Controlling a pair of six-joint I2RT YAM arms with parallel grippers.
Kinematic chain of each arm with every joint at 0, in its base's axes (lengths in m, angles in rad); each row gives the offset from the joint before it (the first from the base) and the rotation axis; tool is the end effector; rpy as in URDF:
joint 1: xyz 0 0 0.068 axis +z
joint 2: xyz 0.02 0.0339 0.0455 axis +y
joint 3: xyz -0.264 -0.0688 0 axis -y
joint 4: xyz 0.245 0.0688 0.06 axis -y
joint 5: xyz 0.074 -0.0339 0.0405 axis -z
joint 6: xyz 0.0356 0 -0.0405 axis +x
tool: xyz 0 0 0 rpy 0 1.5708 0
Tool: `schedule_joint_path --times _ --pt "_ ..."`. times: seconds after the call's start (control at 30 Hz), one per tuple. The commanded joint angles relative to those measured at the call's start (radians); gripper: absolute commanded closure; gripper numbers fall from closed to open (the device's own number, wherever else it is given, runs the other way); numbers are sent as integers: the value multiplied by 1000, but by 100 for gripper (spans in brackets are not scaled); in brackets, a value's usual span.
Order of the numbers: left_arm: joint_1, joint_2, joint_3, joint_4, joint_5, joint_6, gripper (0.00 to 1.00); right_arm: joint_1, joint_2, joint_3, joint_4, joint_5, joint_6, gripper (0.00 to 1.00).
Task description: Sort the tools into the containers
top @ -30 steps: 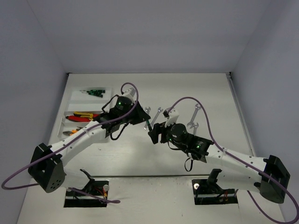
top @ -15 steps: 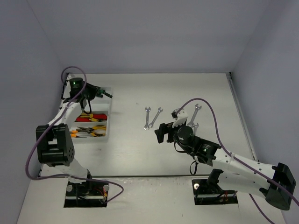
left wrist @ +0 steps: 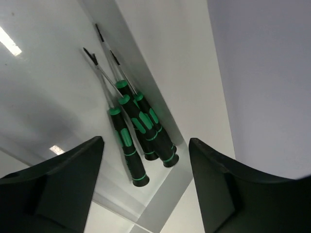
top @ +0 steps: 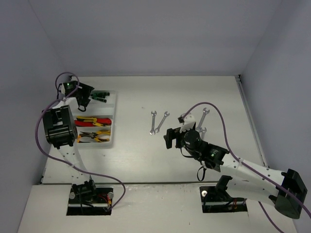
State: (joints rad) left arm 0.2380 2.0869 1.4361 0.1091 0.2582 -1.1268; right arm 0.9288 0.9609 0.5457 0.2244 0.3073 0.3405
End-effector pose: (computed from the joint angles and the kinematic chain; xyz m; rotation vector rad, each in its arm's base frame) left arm 0.4632 0.1030 0.1865 -1.2573 1.8022 -0.7895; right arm 0.1422 0.1723 0.2655 -0.2990 1.7736 0.6505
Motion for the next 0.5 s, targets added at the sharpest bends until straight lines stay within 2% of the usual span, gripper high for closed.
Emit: schedule_joint_path --times 0.0,0.17,0.27,0.37,0.47 --pt "0 -143 36 28 -7 62 29 -8 6 9 44 31 -8 15" --pt "-20 -309 15 -89 -27 193 28 -10 -21 22 9 38 -9 15" --pt "-71 -376 38 -251 -57 339 29 -13 -58 25 -33 73 -6 15" --pt "-177 -443 63 -374 -135 474 33 -15 -82 30 -73 110 0 16" --pt "-353 -492 60 -463 -218 546 34 -16 -103 34 -112 136 11 16"
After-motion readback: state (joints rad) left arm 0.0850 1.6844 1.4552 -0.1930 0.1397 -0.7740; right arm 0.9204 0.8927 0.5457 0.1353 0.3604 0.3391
